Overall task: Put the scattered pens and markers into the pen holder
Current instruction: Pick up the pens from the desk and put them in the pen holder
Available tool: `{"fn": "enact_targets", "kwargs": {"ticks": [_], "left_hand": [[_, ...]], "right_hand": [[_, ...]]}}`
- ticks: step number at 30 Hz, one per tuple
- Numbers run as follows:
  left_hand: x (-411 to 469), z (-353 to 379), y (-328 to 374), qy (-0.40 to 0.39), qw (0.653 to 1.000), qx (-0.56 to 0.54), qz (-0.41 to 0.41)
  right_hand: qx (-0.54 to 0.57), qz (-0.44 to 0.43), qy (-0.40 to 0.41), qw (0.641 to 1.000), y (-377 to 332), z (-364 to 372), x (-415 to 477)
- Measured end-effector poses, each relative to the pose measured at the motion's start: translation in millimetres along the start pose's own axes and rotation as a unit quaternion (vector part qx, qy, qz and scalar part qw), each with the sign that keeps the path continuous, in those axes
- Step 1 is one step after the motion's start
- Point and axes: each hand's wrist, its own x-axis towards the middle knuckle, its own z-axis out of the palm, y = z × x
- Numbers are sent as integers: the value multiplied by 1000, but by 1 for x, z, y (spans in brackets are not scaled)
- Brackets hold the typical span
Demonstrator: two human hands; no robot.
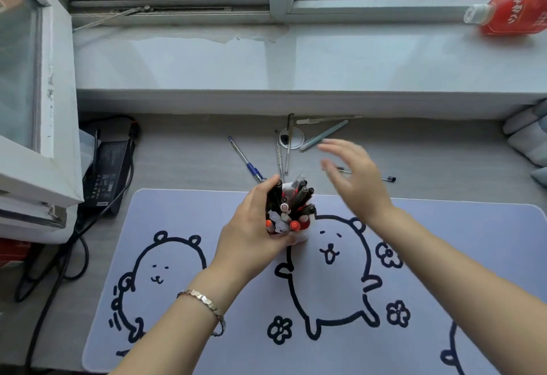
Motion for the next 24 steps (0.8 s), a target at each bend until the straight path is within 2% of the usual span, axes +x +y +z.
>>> {"fn": "enact_targets", "kwargs": {"ticks": [1, 3, 4, 7, 9, 14, 18, 20, 22, 24], "left_hand": [[1, -1, 1, 0, 1000, -2, -2], [3, -3, 2, -1, 1000, 1, -9], [5, -5, 3, -4, 1000, 7, -10], [11, -9, 2, -16, 999, 28, -7], [12, -10, 0, -26, 999, 24, -8], [12, -10, -2, -28, 1000, 1, -7], [12, -10, -5, -26, 1000, 3, -6], [12, -10, -6, -26, 1000, 5, -4], [12, -10, -6, -24, 1000, 5, 2], [12, -10, -6, -23, 1000, 5, 7]], "right_hand": [[-54, 63, 6, 997, 18, -2, 9], [-163, 179, -65, 968, 48, 2, 21], [-210, 193, -105, 953, 59, 5, 24], [-299, 139, -178, 927, 73, 11, 35], [-307, 103, -213, 922, 69, 10, 45], [-313, 23, -206, 927, 50, 21, 87], [-394, -50, -261, 880, 54, 37, 103], [-413, -61, -273, 867, 56, 41, 100], [-404, -77, -264, 872, 53, 40, 89], [-317, -120, -176, 924, 48, 33, 75]]}}
